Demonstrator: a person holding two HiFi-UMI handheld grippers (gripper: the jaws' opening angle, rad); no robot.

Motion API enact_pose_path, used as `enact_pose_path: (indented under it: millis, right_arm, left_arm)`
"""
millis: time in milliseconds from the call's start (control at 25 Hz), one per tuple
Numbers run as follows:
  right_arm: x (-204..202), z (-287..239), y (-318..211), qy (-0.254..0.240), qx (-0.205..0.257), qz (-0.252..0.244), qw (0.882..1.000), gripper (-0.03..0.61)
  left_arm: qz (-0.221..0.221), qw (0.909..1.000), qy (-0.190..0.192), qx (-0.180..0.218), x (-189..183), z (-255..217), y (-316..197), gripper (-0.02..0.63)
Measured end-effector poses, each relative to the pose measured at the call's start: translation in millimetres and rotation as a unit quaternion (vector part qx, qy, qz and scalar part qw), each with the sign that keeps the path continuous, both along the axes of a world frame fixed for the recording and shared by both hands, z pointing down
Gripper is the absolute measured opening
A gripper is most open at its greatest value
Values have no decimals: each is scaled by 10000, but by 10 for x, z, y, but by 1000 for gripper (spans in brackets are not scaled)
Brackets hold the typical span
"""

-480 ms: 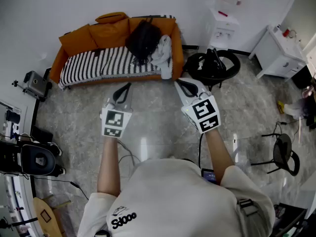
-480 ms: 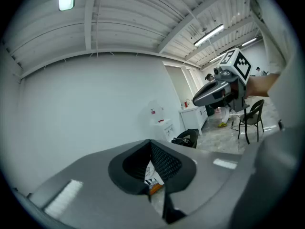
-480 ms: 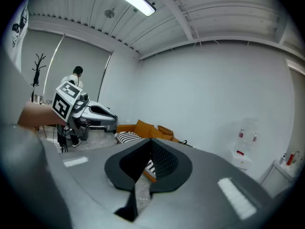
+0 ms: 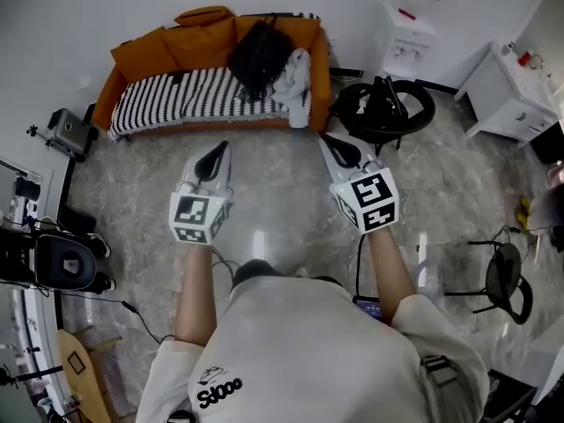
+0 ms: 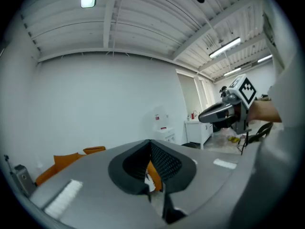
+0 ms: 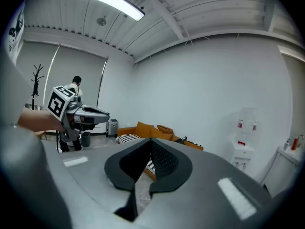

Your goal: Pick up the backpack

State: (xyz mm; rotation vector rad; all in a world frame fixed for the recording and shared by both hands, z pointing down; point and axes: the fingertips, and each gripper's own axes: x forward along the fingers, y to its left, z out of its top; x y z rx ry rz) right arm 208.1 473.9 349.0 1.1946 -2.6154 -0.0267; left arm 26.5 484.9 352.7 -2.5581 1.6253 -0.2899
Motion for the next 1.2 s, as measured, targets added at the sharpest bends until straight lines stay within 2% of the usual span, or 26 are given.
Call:
enact_pose_path:
  millis: [120,320,640,920,1200]
  right_arm:
    - [46,47,-9,-113,-91,-60,9999,3]
    - [-5,103,-63,156,-57,-299,9994,3]
    - [-67,171,-352,283,-83,-350,9990,3]
    - [-187,240,-989,385,-106,-266,9988,3]
    - [-486,238,-1974,291,-280,-115,9991,3]
  left_arm:
    - [389,9989,251,-34,177,-1,81,11]
    - [425,9990,-124,-90,291,67,-5,11]
    - [398,9979,-490,-113,293,224,-338,11]
    - [204,9985,-504,-93,111,290,-1018,11]
    - [148,9985,-499,-194,-240,338,-2002,11]
